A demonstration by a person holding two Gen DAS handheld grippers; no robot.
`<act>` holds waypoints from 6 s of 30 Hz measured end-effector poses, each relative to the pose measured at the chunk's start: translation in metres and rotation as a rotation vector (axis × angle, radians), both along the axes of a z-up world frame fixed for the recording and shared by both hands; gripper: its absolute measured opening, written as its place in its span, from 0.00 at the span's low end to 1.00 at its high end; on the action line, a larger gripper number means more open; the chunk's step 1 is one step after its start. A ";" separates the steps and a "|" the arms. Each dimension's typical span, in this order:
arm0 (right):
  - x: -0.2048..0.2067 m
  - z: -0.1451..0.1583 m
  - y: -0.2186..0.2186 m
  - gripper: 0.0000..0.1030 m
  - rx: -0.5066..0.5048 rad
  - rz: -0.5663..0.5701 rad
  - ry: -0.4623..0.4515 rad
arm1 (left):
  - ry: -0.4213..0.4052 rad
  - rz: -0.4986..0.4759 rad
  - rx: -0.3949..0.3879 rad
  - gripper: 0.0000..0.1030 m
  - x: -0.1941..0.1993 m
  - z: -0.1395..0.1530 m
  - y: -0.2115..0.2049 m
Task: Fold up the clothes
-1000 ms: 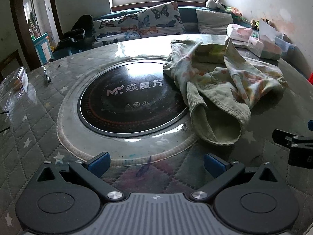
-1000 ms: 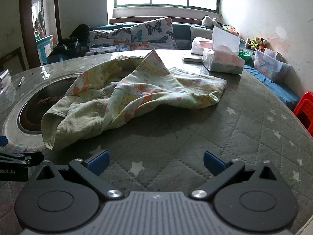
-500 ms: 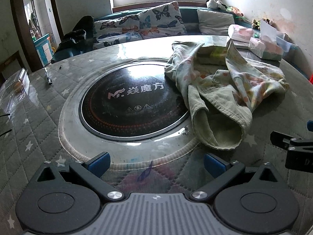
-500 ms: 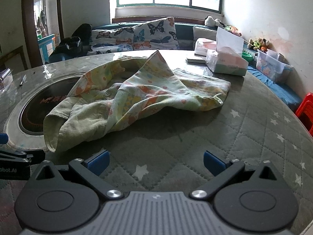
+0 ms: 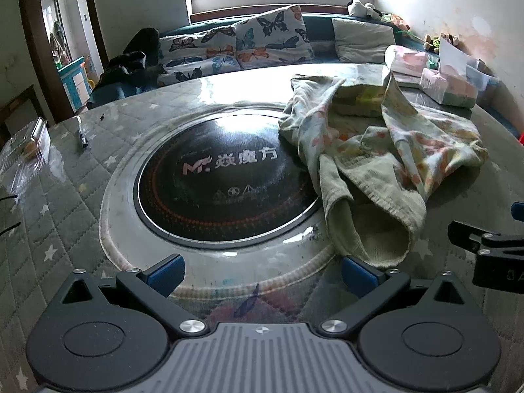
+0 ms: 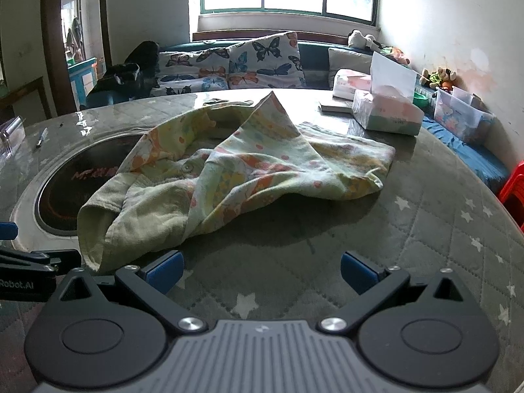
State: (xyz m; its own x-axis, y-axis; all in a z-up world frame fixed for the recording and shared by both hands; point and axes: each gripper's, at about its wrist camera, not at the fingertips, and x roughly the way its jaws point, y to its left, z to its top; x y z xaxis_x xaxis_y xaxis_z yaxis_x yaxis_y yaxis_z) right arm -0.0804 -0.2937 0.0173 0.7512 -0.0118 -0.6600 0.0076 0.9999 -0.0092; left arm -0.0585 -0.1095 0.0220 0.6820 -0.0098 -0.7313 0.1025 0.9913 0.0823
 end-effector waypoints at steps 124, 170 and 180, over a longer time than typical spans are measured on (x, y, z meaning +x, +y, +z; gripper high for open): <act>0.089 0.052 0.034 0.03 -0.092 0.327 -0.085 | -0.152 -0.065 -0.082 0.72 0.009 0.026 0.036; 0.041 0.094 -0.032 0.02 -0.144 0.173 -0.262 | -0.120 -0.140 -0.026 0.66 0.022 -0.004 0.005; -0.008 0.093 -0.133 0.02 -0.122 -0.109 -0.236 | -0.118 -0.196 -0.003 0.67 0.014 -0.005 -0.013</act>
